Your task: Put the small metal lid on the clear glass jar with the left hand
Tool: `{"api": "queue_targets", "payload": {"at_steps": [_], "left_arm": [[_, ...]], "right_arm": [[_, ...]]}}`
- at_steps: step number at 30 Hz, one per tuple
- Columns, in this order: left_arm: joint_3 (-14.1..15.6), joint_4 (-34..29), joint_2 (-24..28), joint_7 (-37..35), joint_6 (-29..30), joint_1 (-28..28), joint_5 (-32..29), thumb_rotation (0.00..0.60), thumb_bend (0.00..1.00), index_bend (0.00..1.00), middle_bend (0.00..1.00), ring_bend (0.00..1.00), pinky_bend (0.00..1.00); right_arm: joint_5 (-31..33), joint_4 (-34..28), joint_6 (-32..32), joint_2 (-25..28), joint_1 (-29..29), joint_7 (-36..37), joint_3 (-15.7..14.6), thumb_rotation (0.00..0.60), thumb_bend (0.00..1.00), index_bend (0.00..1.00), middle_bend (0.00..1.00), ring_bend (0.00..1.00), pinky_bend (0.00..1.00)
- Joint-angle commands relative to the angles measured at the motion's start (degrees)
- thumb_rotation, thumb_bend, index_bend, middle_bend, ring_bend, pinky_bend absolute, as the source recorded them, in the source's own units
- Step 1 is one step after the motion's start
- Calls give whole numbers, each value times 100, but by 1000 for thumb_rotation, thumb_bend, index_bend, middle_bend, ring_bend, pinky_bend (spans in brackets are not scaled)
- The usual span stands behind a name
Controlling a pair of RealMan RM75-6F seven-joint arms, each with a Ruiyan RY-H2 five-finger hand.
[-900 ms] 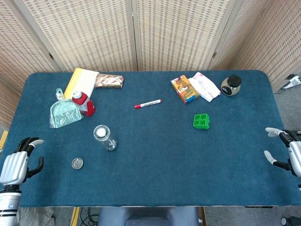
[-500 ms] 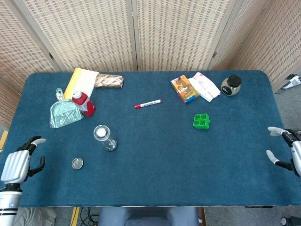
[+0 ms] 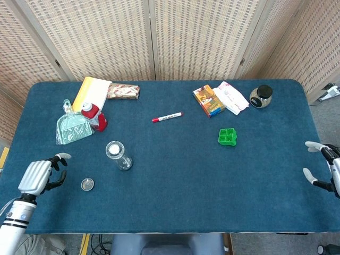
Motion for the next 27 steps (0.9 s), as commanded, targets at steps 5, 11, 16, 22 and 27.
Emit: {"api": "queue_targets", "payload": {"at_steps": [5, 11, 16, 22, 27], "left_arm": [[158, 542, -234, -300, -584, -424, 332, 600, 499, 351, 687, 706, 736], [341, 853, -448, -257, -905, -638, 504, 600, 383, 369, 818, 833, 847], [485, 1041, -586, -219, -1028, -728, 620, 600, 339, 386, 869, 877, 893], [622, 1297, -733, -87, -1034, -715, 621, 600, 328, 424, 908, 910, 926], [687, 1446, -826, -55, -1045, -684, 542, 600, 328, 441, 915, 917, 926]], "right_arm": [[23, -33, 2, 23, -21, -39, -9, 600, 290, 262, 335, 221, 320], [44, -44, -22, 26, -30, -68, -22, 600, 290, 262, 335, 221, 320], [57, -36, -41, 20, -36, -73, -31, 600, 290, 262, 335, 221, 320], [57, -17, -66, -7, -34, -69, -43, 600, 290, 262, 335, 221, 320], [48, -10, -71, -22, -32, -62, -45, 600, 290, 262, 335, 221, 320]]}}
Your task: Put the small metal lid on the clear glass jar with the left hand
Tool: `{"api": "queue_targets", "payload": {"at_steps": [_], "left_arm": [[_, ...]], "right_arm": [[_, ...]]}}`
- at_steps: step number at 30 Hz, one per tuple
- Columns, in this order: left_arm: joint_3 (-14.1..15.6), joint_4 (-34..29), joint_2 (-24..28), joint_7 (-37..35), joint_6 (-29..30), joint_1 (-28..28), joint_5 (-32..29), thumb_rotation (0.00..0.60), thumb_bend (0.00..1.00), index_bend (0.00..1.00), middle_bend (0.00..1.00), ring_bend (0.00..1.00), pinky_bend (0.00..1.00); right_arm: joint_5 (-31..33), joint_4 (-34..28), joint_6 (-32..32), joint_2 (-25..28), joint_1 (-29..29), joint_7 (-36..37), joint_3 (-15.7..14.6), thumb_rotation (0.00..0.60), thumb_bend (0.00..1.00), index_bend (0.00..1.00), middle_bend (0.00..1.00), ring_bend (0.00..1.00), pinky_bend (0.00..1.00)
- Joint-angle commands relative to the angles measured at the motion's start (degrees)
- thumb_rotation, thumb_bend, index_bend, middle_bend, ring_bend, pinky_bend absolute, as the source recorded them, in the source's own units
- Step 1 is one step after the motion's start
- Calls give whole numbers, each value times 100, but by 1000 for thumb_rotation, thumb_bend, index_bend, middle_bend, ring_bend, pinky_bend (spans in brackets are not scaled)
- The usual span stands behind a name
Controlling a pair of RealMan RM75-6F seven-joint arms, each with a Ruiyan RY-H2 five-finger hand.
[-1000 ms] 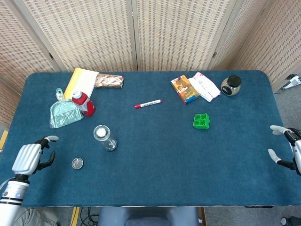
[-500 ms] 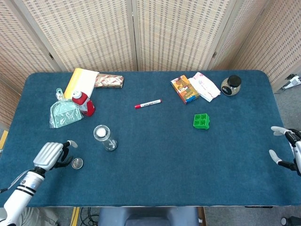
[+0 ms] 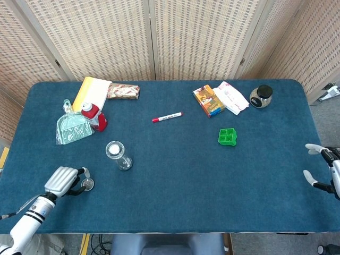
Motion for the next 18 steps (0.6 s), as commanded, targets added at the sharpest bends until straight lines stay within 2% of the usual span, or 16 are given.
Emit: {"api": "queue_targets", "payload": {"at_steps": [1, 18], "left_arm": [[42, 88, -64, 25, -3, 26, -49, 600, 328, 443, 916, 917, 926], [76, 553, -429, -52, -151, -41, -235, 600, 329, 488, 931, 923, 929]], "right_arm": [[-10, 0, 11, -4, -3, 6, 0, 600, 291, 262, 335, 221, 320], [0, -43, 59, 17, -56, -25, -14, 600, 290, 262, 335, 222, 320]]}}
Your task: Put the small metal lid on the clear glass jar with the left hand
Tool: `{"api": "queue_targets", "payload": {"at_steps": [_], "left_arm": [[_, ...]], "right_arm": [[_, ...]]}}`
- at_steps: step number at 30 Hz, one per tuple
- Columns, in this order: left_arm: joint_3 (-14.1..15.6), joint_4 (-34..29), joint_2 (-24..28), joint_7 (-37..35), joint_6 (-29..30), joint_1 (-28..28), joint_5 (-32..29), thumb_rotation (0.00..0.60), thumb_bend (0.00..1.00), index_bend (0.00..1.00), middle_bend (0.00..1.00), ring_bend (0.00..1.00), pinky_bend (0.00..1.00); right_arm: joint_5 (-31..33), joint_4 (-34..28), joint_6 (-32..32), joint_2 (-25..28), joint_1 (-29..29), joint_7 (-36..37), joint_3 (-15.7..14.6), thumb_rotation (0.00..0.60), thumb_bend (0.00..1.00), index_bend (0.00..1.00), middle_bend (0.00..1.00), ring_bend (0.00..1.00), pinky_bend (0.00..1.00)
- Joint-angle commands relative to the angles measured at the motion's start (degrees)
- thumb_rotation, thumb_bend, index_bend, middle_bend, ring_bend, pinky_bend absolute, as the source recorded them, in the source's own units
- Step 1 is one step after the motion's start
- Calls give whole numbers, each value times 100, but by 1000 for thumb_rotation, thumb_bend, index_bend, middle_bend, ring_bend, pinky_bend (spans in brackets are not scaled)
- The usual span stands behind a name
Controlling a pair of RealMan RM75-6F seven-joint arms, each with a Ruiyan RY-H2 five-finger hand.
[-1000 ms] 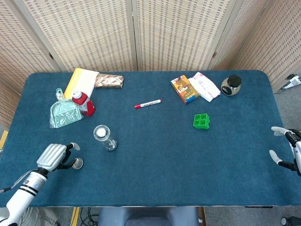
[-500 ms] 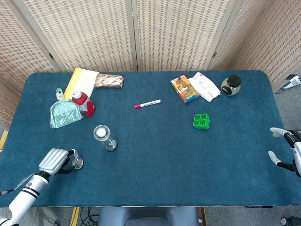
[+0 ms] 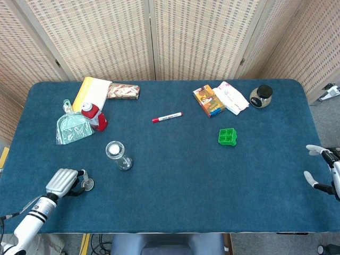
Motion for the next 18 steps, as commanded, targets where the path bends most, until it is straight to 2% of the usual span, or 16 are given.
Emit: {"api": "queue_targets", "payload": {"at_steps": [1, 10, 18], "left_arm": [[2, 71, -50, -10, -34, -21, -26, 600, 328, 489, 932, 924, 929], [-10, 212, -177, -9, -133, -63, -148, 600, 335, 508, 941, 929, 933], [-29, 327, -272, -34, -204, -96, -237, 600, 414, 539, 952, 934, 937]], "right_arm": [[-1, -5, 7, 4, -4, 1, 2, 600, 290, 262, 335, 221, 320], [15, 4, 31, 7, -35, 13, -1, 600, 290, 262, 335, 222, 320], [25, 20, 55, 11, -56, 39, 6, 600, 290, 262, 335, 222, 320]]}}
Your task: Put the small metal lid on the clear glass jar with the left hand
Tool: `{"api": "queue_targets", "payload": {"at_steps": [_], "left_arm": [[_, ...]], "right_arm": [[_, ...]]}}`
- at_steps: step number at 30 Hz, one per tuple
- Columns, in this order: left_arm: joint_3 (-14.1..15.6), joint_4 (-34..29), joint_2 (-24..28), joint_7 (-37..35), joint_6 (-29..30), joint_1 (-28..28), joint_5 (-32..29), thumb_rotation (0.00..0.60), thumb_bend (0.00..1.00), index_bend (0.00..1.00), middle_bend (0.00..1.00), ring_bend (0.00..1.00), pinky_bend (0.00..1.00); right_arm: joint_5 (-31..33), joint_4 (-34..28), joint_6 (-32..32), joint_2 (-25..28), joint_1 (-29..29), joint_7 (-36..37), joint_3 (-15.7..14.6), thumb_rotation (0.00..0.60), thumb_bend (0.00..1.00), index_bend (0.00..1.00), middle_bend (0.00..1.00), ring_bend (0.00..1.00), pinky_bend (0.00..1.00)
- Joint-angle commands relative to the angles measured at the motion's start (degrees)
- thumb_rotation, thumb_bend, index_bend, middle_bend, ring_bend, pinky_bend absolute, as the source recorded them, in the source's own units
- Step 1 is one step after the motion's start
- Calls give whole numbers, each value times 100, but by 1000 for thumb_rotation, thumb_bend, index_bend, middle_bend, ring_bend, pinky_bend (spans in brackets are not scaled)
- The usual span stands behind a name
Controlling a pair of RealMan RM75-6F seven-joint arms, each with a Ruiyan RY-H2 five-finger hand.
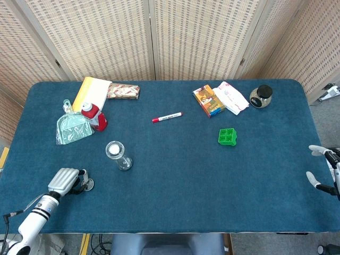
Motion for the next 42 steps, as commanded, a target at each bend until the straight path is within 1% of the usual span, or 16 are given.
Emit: {"api": "queue_targets", "payload": {"at_steps": [1, 4, 9, 14, 20, 24, 30, 35, 39, 42], "left_arm": [[-3, 17, -16, -3, -18, -12, -16, 600, 427, 542, 954, 935, 937], [-9, 21, -26, 4, -51, -24, -56, 600, 451, 554, 958, 938, 939], [-23, 39, -64, -23, 18, -1, -67, 600, 453, 594, 973, 948, 955], [-25, -11, -51, -161, 23, 13, -78, 600, 453, 622, 979, 953, 960], [-49, -178, 86, -428, 111, 45, -39, 600, 454, 644, 988, 958, 967], [-107, -445, 304, -533, 267, 76, -7, 600, 455, 645, 989, 959, 968], [-274, -1106, 849, -752, 507, 101, 2, 600, 455, 644, 989, 960, 969], [-501, -1656, 1322, -995, 732, 92, 5, 600, 454, 644, 990, 960, 969], [-712, -2080, 1664, -1396, 750, 16, -29, 600, 454, 645, 989, 960, 969], [-813, -2308, 1870, -1626, 713, -44, -22, 600, 454, 647, 990, 960, 969]], "right_arm": [[-1, 1, 2, 0, -3, 2, 0, 600, 290, 262, 335, 222, 320], [2, 7, 10, -2, -10, 7, 2, 600, 290, 262, 335, 221, 320], [15, 26, 13, -9, -19, 19, 6, 600, 290, 262, 335, 222, 320], [14, 41, 24, -20, -26, 28, 10, 600, 290, 262, 335, 221, 320], [8, 46, 36, -26, -33, 33, 15, 600, 290, 262, 335, 221, 320], [-5, 45, 31, -28, -23, 37, 22, 600, 290, 262, 335, 222, 320], [-27, 46, 26, -34, -3, 42, 34, 600, 290, 262, 335, 221, 320], [-22, 47, 6, -32, 14, 43, 44, 600, 290, 262, 335, 221, 320], [40, 55, 52, -54, 31, 22, 115, 600, 287, 262, 335, 221, 320], [57, 51, 58, -48, 47, 25, 147, 600, 285, 262, 335, 221, 320]]}}
